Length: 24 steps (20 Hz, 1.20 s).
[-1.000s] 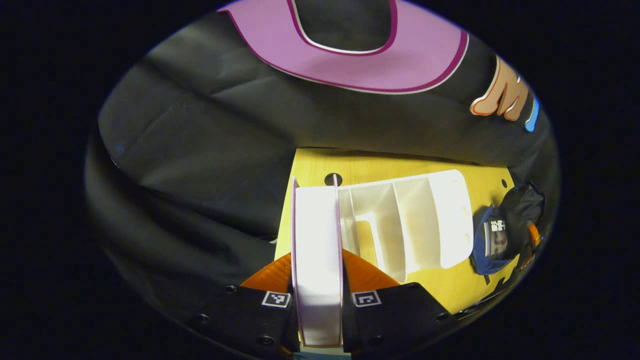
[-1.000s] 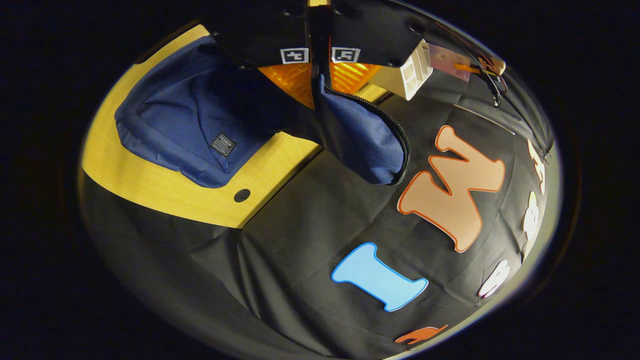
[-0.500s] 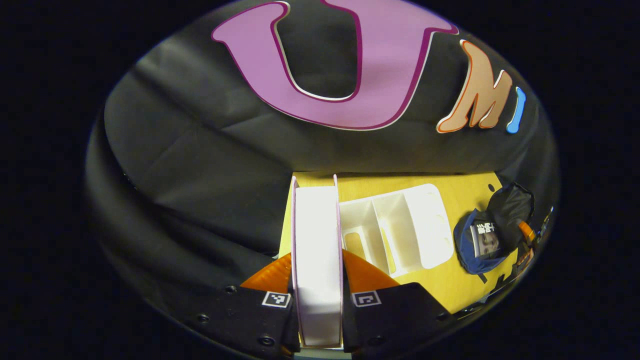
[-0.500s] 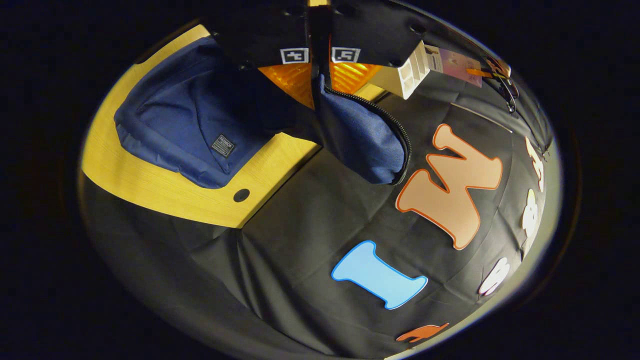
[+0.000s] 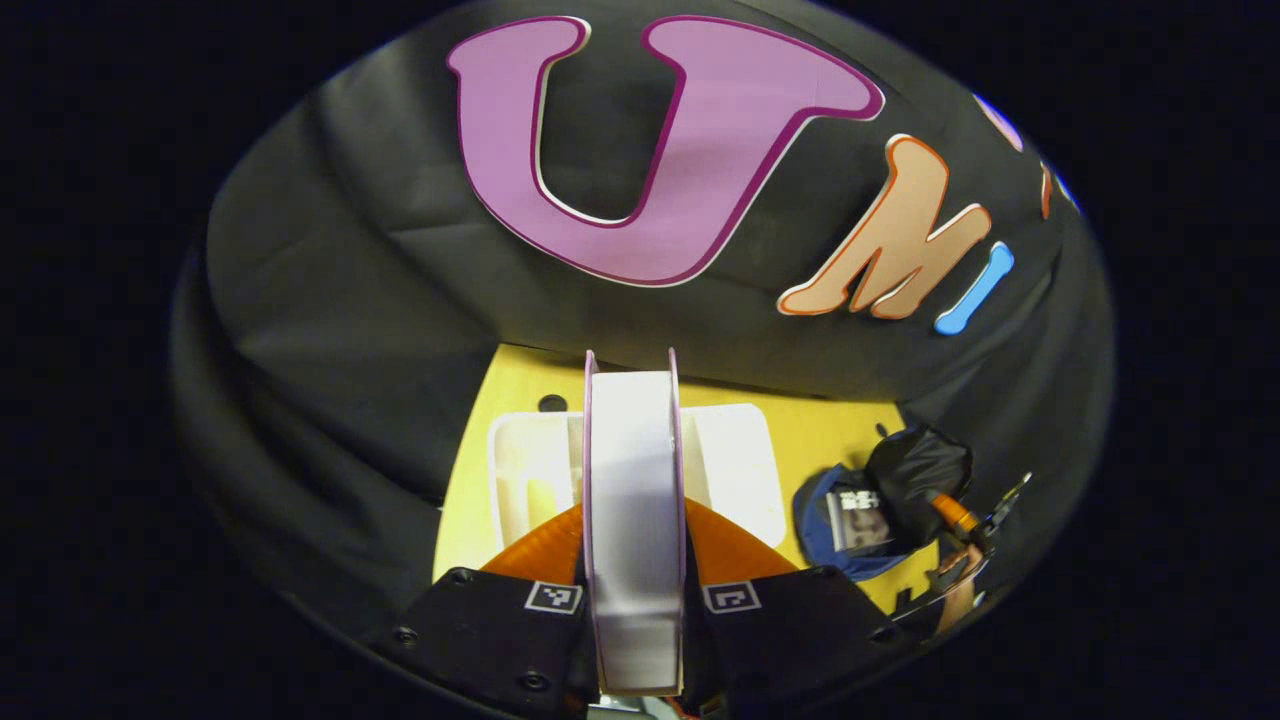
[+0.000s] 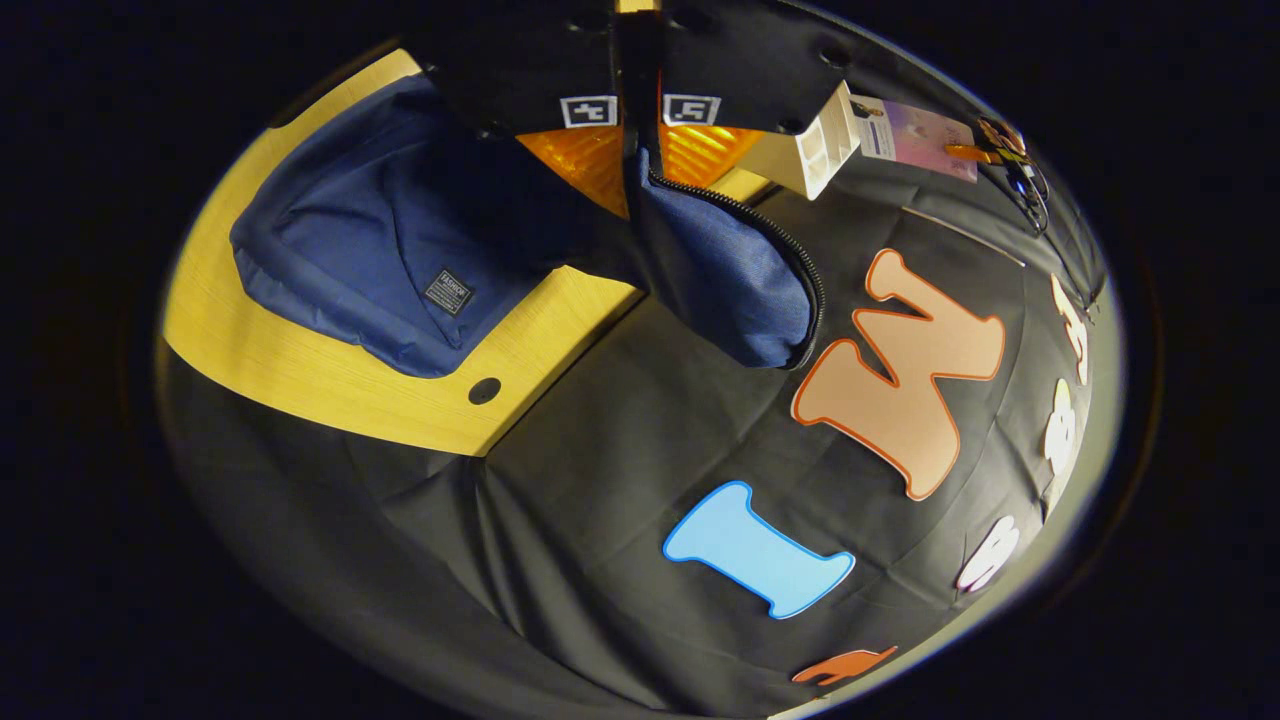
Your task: Open the schoolbag, grab two books from the bookshelf and put them into the schoolbag.
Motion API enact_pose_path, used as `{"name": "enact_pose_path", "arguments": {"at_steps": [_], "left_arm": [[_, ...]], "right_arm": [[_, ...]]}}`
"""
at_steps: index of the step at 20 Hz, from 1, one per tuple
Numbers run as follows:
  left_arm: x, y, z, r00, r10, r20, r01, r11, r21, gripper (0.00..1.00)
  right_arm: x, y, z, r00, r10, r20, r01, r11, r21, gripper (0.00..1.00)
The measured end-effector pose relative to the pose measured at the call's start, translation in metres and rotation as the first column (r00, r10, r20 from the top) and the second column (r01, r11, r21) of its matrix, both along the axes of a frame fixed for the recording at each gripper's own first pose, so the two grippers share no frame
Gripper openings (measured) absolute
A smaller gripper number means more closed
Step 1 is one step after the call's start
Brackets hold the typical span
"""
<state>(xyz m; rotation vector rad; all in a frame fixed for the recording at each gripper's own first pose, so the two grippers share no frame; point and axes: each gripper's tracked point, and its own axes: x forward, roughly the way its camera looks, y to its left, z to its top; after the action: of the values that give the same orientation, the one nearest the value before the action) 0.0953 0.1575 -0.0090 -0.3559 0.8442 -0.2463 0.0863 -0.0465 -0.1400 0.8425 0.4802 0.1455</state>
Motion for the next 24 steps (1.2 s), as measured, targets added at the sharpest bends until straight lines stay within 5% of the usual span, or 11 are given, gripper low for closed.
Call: {"name": "enact_pose_path", "arguments": {"at_steps": [10, 19, 24], "left_arm": [[-0.004, -0.090, 0.010, 0.999, -0.045, 0.008, 0.045, 0.936, -0.349, 0.29], [-0.017, -0.205, -0.024, 0.989, -0.143, -0.049, 0.099, 0.859, -0.503, 0.29], [-0.022, -0.255, -0.049, 0.978, -0.188, -0.089, 0.113, 0.840, -0.531, 0.29]], "right_arm": [[-0.005, 0.000, 0.002, 1.000, 0.005, -0.001, -0.005, 1.000, -0.012, 0.03], [-0.006, -0.001, 0.006, 1.000, 0.018, 0.004, -0.018, 1.000, -0.014, 0.03], [-0.006, -0.004, 0.008, 1.000, 0.016, 0.009, -0.016, 1.000, -0.009, 0.03]]}}
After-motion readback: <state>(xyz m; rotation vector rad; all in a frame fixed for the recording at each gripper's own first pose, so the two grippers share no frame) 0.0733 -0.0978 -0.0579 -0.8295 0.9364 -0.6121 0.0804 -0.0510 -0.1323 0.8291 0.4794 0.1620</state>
